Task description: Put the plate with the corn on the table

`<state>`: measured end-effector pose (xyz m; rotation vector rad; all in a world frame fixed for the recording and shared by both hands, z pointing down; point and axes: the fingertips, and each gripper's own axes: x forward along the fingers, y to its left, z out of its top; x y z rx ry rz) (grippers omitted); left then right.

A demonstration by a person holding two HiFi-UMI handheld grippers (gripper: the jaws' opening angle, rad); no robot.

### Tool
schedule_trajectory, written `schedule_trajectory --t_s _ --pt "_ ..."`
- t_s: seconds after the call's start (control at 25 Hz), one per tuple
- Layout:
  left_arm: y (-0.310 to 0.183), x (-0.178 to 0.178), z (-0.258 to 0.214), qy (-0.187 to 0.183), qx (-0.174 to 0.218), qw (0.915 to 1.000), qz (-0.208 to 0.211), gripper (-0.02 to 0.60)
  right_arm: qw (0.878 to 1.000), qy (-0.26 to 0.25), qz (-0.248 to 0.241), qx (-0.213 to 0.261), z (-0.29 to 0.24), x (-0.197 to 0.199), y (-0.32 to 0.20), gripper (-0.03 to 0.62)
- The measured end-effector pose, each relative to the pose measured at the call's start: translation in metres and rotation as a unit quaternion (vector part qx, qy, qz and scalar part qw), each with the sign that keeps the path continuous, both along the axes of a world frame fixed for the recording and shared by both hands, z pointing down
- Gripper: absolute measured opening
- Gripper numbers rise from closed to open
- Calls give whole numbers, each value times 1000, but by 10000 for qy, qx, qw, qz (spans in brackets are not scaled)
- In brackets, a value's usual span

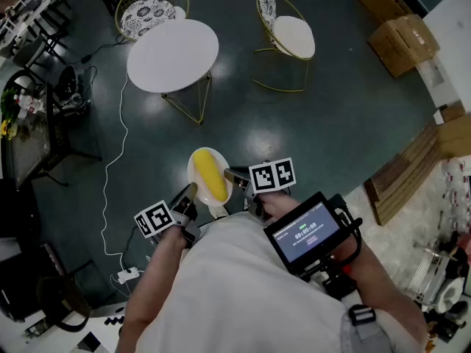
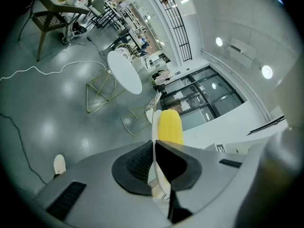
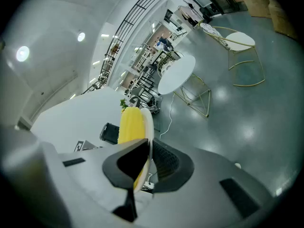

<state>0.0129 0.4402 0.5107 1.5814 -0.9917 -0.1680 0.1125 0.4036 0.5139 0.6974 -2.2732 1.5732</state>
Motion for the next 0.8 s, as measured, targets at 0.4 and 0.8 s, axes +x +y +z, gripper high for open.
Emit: schedule_trajectory --t_s 0.4,0.8 --pt "-3 9 1 19 57 10000 28 25 9995 -267 176 9 -5 10 -2 32" --pt "-13 21 2 60 28 10000 -69 26 9995 -292 120 12 -7 21 -16 32"
